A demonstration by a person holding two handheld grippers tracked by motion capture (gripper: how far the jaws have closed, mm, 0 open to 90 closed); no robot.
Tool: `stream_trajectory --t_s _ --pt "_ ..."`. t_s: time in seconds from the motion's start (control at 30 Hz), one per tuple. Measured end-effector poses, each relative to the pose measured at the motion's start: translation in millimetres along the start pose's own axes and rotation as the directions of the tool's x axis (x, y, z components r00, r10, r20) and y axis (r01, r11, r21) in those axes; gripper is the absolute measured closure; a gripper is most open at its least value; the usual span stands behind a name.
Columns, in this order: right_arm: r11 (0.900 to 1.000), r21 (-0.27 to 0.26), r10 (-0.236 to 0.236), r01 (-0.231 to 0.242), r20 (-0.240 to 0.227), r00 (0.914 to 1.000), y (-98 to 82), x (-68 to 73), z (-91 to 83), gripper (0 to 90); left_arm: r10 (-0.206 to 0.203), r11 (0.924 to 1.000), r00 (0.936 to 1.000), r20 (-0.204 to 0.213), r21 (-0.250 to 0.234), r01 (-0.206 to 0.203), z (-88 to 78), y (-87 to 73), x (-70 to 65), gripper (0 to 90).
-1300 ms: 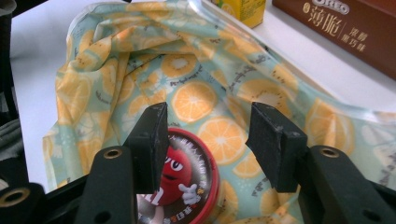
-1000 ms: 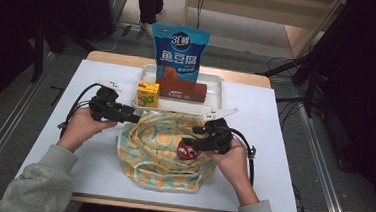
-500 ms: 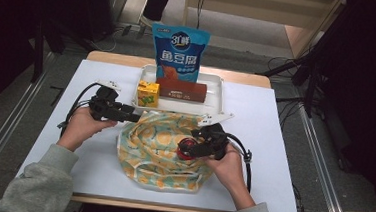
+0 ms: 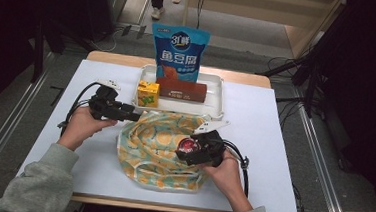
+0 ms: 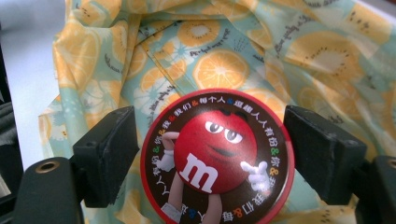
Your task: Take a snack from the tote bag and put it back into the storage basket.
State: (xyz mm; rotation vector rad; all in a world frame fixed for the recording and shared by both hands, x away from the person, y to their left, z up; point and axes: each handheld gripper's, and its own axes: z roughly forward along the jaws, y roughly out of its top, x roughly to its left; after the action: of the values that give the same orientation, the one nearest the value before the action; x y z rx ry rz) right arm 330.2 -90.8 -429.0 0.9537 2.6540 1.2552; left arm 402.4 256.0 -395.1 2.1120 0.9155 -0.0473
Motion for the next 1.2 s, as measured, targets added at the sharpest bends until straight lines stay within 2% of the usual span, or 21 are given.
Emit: stream_trajectory --t_s 0.2,0.5,0.7,0.8,0.87,1.0,1.1,1.2 --pt "1.000 0.010 -0.008 0.008 0.010 0.9999 -9.5 -1.4 7.4 20.4 0.000 1.0000 1.0000 0.002 -0.004 0.000 -1.0 -0.1 0.3 44.3" --pt "1.000 0.002 -0.018 0.018 0.010 0.9998 -14.6 -2.5 14.1 20.0 -0.003 1.0000 1.0000 0.003 0.002 0.003 0.5 -0.7 1.1 44.3" --pt "0.998 0.047 -0.033 0.031 0.031 0.9990 -18.4 -2.1 23.1 19.9 -0.001 1.0000 1.0000 0.002 0.007 0.001 1.3 -0.8 1.5 44.3" --pt "0.999 0.038 -0.039 0.038 0.030 0.9988 -18.9 -3.2 24.8 20.0 -0.003 1.0000 1.0000 0.004 0.006 0.003 1.4 -0.9 1.5 44.3" --pt "0.999 0.037 -0.031 0.031 0.012 0.9994 -19.9 -5.0 26.3 19.5 -0.003 1.0000 1.0000 0.006 0.009 0.003 2.1 -1.0 1.8 44.3" --pt "0.997 0.054 -0.050 0.048 0.027 0.9984 -21.6 -7.2 32.0 21.1 -0.001 1.0000 1.0000 0.009 0.006 0.000 2.6 -1.1 0.7 44.4" --pt "0.997 0.052 -0.065 0.063 0.045 0.9968 -20.1 -6.2 30.4 23.3 -0.006 1.0000 0.9999 0.016 0.002 0.006 2.1 -1.2 1.8 44.3" --pt "0.997 0.041 -0.063 0.062 0.041 0.9972 -19.2 -7.9 28.7 24.9 -0.008 1.0000 0.9999 0.011 0.001 0.008 1.5 -1.3 2.8 44.4"
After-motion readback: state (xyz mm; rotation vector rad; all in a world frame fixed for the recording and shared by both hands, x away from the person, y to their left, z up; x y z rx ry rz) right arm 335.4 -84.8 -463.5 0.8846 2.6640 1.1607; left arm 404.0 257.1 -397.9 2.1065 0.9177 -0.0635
